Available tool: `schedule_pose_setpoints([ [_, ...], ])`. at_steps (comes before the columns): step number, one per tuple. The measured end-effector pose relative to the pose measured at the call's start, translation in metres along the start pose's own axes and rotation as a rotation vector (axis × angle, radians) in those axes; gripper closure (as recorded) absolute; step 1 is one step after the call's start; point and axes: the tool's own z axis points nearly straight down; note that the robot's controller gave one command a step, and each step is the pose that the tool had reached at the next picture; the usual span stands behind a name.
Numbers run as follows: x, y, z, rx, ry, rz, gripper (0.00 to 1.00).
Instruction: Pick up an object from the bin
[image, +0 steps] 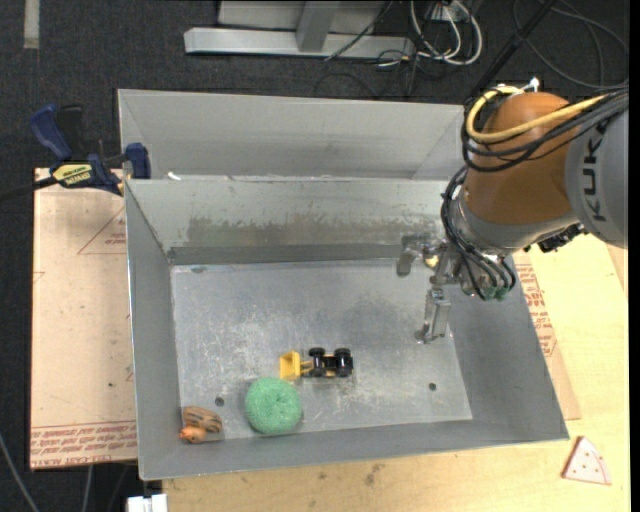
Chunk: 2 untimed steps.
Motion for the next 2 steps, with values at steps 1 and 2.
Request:
schedule_pose_setpoints([
  [1,-0.012,0.008,0.049,0.001,-0.008,-0.038,0.00],
  [2,0.009,0.043,0.091,0.000,0.002,-0.209,0.00],
])
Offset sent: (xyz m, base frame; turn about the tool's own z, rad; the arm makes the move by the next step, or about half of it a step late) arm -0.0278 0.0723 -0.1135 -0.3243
